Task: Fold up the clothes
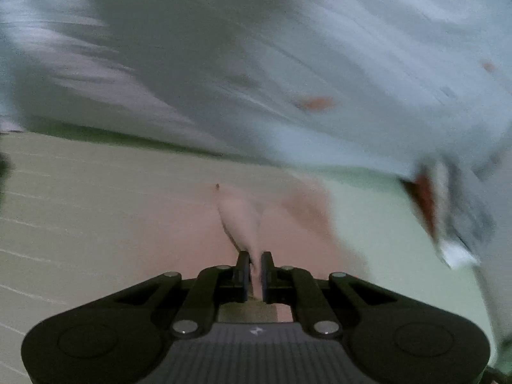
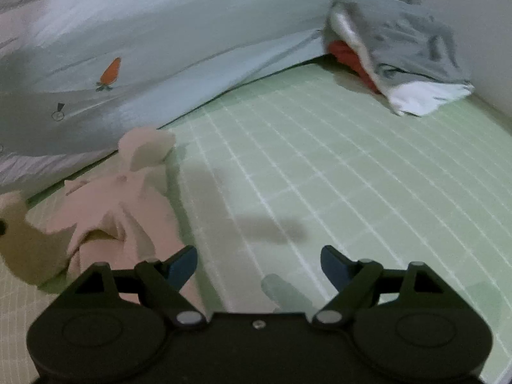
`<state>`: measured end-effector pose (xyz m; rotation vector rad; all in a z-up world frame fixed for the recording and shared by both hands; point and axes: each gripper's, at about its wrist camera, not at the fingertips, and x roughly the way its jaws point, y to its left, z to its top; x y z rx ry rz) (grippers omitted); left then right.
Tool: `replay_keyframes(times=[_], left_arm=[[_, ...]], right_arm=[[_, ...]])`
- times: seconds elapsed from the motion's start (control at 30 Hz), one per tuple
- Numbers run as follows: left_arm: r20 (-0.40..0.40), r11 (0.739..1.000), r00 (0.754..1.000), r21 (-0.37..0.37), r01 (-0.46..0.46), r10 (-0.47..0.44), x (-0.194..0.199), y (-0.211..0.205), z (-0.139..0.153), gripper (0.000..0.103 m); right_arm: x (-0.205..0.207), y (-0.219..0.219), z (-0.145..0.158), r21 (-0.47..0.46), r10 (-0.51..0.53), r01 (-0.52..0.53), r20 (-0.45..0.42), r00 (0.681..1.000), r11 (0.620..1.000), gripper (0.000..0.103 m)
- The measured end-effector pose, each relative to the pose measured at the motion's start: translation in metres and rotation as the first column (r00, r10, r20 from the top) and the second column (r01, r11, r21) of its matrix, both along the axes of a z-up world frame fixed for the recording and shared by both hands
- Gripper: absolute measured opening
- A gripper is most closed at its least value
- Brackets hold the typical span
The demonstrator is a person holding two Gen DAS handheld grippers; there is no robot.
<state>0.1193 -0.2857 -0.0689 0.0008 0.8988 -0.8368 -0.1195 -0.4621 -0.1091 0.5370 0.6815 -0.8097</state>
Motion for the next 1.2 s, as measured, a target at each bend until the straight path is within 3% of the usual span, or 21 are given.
replay_keyframes(times=[0.07, 0.1, 0.13, 0.2, 0.23, 0.37, 0.57, 0.83, 0.9, 1.03, 1.1, 1.13, 1.2], left_arm=[[-0.048, 0.998, 0.997, 0.017, 0.061, -0.061, -0.021, -0.019, -0.009, 0.020], [-0.075, 0.996, 0.994, 0.029, 0.082, -0.080, -0.030, -0.027, -0.014, 0.042], [-0.095, 0.995, 0.992, 0.046, 0.088, -0.084, -0.036, -0.031, -0.019, 0.072], [-0.102, 0.997, 0.993, 0.049, 0.063, -0.058, -0.041, -0.030, -0.023, 0.092], [-0.103, 0.998, 0.994, 0.047, 0.044, -0.039, -0.042, -0.028, -0.023, 0.092], [-0.103, 0.992, 0.992, 0.113, -0.058, 0.070, -0.032, -0.016, -0.026, 0.096], [-0.116, 0.952, 0.964, 0.224, -0.207, 0.237, -0.008, 0.007, -0.041, 0.096], [-0.131, 0.915, 0.948, 0.330, -0.233, 0.288, 0.012, 0.017, -0.062, 0.096], [-0.129, 0.911, 0.949, 0.344, -0.228, 0.287, 0.015, 0.017, -0.064, 0.096], [-0.116, 0.907, 0.955, 0.362, -0.214, 0.272, 0.017, 0.014, -0.063, 0.096], [-0.111, 0.909, 0.958, 0.360, -0.209, 0.264, 0.014, 0.016, -0.061, 0.096], [-0.106, 0.911, 0.960, 0.357, -0.208, 0.260, 0.013, 0.017, -0.059, 0.096], [-0.097, 0.914, 0.962, 0.350, -0.206, 0.254, 0.011, 0.020, -0.055, 0.096]], right_arm=[[-0.012, -0.002, 0.000, 0.001, 0.002, -0.002, -0.003, 1.000, 1.000, 0.085], [-0.015, -0.003, 0.000, 0.000, 0.006, -0.006, -0.006, 1.000, 1.000, 0.085], [-0.019, -0.004, 0.001, -0.003, 0.017, -0.017, -0.007, 1.000, 1.000, 0.086], [-0.022, -0.005, 0.003, -0.023, 0.041, -0.041, 0.006, 0.999, 0.999, 0.098], [-0.024, -0.006, 0.004, -0.033, 0.053, -0.053, 0.013, 0.998, 0.998, 0.103], [-0.016, -0.011, 0.008, -0.051, 0.145, -0.142, 0.071, 0.987, 0.989, 0.103], [0.028, -0.001, 0.003, -0.073, 0.325, -0.321, 0.039, 0.945, 0.944, 0.103], [0.087, 0.016, -0.008, -0.063, 0.479, -0.480, -0.029, 0.877, 0.875, 0.099], [0.099, 0.018, -0.011, -0.045, 0.503, -0.504, -0.037, 0.863, 0.862, 0.082], [0.112, 0.021, -0.014, -0.021, 0.546, -0.546, -0.027, 0.838, 0.837, 0.060], [0.115, 0.024, -0.015, -0.006, 0.568, -0.568, -0.019, 0.823, 0.823, 0.042], [0.115, 0.026, -0.015, 0.001, 0.576, -0.576, -0.023, 0.817, 0.817, 0.038], [0.113, 0.031, -0.014, -0.015, 0.580, -0.581, -0.029, 0.814, 0.814, 0.015]])
